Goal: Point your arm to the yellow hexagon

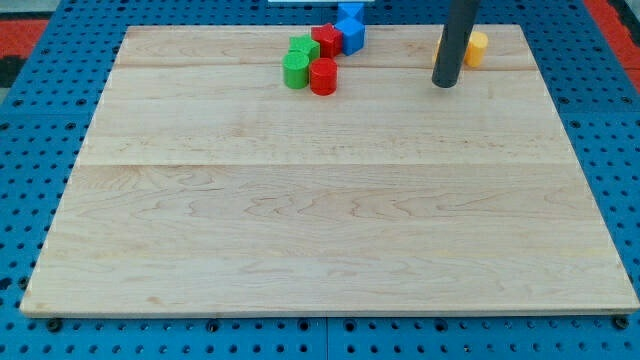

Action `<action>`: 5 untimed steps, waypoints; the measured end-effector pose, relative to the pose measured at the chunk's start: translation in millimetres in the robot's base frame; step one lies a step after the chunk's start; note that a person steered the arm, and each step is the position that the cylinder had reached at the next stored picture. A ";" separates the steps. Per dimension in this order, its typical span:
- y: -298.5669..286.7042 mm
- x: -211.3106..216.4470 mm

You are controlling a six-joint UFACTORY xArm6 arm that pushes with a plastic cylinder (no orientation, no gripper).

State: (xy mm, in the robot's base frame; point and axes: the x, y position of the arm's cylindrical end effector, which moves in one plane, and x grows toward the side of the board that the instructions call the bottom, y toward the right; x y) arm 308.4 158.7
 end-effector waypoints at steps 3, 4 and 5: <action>0.0 31.5; 39.0 47.1; 94.4 38.9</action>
State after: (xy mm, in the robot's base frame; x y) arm 347.3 253.0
